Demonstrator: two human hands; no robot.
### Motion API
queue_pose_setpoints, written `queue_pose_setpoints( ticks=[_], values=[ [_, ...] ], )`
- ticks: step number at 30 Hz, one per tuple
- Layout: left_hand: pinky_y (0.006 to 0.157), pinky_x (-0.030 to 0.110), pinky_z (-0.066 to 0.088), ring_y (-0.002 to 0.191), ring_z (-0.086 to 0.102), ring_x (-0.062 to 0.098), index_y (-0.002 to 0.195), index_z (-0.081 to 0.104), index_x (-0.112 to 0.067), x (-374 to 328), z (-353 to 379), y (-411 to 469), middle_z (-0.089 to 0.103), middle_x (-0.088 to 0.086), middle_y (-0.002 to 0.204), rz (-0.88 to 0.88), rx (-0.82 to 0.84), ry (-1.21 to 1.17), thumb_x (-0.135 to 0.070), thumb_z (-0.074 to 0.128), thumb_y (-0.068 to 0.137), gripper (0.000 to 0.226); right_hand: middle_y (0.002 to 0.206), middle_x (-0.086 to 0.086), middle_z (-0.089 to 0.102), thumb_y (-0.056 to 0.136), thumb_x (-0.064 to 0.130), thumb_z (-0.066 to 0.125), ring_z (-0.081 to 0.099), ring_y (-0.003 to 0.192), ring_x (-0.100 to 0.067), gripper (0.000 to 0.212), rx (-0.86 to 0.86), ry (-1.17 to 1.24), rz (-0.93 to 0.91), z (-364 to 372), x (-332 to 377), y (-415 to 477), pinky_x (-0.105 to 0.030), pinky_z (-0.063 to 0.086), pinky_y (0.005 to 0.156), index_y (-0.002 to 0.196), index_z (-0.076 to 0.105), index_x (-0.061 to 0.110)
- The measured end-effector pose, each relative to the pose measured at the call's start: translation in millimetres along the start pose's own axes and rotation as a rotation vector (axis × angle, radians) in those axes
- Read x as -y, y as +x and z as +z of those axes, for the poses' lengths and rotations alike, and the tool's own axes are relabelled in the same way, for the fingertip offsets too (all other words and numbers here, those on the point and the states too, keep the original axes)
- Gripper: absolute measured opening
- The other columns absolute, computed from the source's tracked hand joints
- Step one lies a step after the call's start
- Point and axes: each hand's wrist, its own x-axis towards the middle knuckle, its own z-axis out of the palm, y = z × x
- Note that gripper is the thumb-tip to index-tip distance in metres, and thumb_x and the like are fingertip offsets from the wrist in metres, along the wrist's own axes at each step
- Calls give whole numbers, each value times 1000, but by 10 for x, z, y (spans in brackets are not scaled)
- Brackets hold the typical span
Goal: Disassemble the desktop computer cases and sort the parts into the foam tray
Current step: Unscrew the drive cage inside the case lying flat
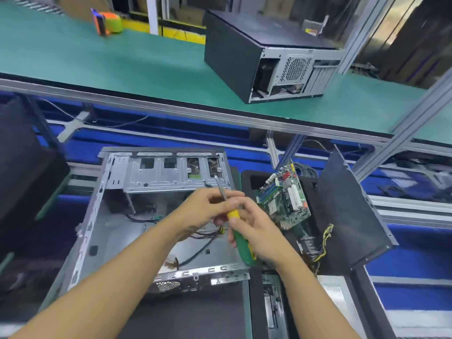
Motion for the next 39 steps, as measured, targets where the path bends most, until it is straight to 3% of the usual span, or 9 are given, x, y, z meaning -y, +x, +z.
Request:
queue_pose_setpoints(
  ticks=[7,11,13,17,20,22,25,34,39],
  values=[
    [73,25,57,80,71,20,88,81,-13,275,-479,-277,73,8,83,-53,-178,-301,-21,75,75,16,113,-23,62,92,-3,64,69,84,-41,26,-135,330,125,307,-89,143,-42,60,68,112,48,2],
    [72,28,60,80,73,19,99,73,-1,377,-453,-283,72,13,90,-90,-266,-568,-20,70,76,29,121,-24,65,86,3,63,67,102,-44,26,-182,656,50,370,-233,116,-38,61,74,110,54,4],
    [73,28,60,82,73,18,113,68,-2,399,-389,-297,73,13,101,-150,-239,-435,-30,70,80,44,120,-28,65,88,-2,64,70,96,-41,29,-341,765,-29,432,-308,144,-36,60,81,115,55,4],
    [82,20,52,103,65,13,156,27,-27,531,-288,-424,64,-2,131,-359,298,634,-68,63,83,91,96,-16,71,90,6,60,69,72,-24,24,-674,744,-155,378,-296,216,-30,59,67,114,58,9],
    [91,40,54,100,68,23,130,52,-41,577,-216,-560,67,-3,119,-310,561,950,-60,63,77,57,97,-18,70,97,0,57,68,72,-25,19,-665,634,-151,246,-192,245,-32,59,68,115,55,7],
    [82,47,58,85,72,30,117,56,-40,540,-193,-610,69,3,102,-290,544,967,-30,55,81,38,96,-19,68,97,-3,57,67,71,-26,18,-610,552,-115,231,-136,276,-32,59,65,113,56,6],
    [76,41,59,79,72,26,101,53,-42,457,-207,-638,72,4,91,-299,589,982,-17,51,77,35,92,-15,68,97,-2,59,67,73,-27,17,-565,480,-76,293,-121,332,-32,58,64,110,58,8],
    [93,30,47,100,59,-13,117,57,-65,527,-411,-1014,64,-35,113,-421,700,946,-65,58,82,35,94,-17,66,97,-3,59,68,72,-25,18,-511,481,1,372,-164,402,-31,58,65,112,57,5],
    [100,33,52,109,65,-2,120,66,-37,413,-510,-749,69,-23,120,-335,305,612,-40,49,103,25,91,-14,64,98,-1,57,67,68,-24,17,-556,391,-39,293,-112,383,-32,58,62,111,54,9]
  ],
)
